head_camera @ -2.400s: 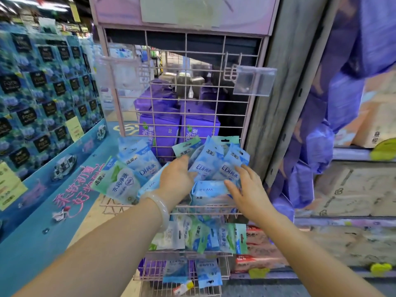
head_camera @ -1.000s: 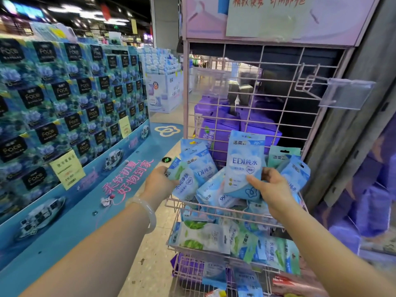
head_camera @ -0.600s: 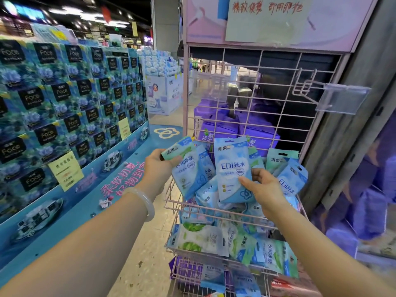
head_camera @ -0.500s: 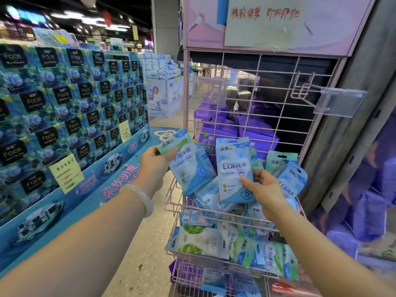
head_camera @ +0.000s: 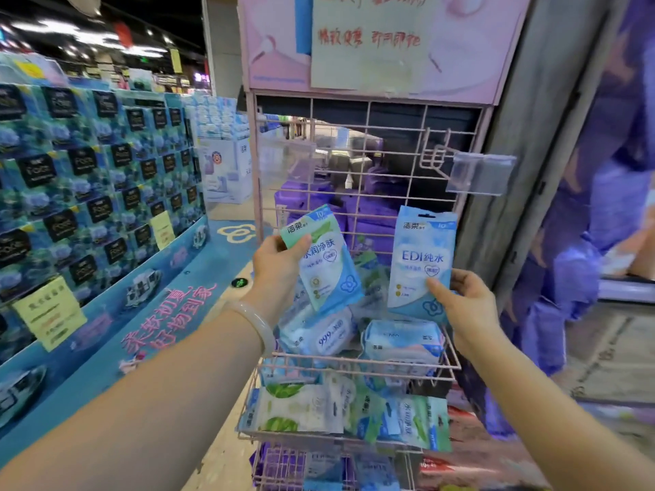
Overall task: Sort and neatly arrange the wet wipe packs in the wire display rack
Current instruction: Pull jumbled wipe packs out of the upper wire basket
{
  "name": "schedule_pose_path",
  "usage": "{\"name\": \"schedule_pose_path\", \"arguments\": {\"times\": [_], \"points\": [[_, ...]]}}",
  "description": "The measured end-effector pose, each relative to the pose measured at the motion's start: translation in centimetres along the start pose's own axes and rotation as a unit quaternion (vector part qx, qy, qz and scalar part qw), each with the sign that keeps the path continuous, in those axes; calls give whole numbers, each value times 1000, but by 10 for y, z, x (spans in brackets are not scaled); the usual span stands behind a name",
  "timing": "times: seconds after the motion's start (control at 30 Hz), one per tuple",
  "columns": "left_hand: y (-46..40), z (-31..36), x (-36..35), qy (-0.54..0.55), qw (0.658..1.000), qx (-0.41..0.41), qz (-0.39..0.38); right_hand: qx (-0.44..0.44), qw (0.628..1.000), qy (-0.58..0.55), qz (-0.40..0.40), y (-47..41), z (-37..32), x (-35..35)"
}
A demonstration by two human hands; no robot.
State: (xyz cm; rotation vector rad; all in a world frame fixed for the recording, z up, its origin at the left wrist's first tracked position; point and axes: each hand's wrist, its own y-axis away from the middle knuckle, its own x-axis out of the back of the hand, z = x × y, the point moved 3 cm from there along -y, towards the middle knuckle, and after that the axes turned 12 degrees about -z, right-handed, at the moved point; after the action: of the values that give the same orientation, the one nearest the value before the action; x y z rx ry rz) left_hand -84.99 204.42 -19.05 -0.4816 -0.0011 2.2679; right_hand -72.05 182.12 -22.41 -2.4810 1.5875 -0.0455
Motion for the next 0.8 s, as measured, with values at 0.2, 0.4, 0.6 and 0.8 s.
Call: {"name": "schedule_pose_path", "arguments": {"times": [0.2,0.4,0.6,0.8], "points": [[-8,-25,-49,-7,1000,-8,-22,2,1000,4,11,2,9,33],[-8,-54,-60,-363,931,-39,-1,0,1000,8,0,3,13,44],[-12,-46,-41,-627,776,71,-2,-15,999,20,-46,8,17,34],[15,-21,-23,-453,886,-86,-52,-19,995,11,-100,11,12,-10]]}}
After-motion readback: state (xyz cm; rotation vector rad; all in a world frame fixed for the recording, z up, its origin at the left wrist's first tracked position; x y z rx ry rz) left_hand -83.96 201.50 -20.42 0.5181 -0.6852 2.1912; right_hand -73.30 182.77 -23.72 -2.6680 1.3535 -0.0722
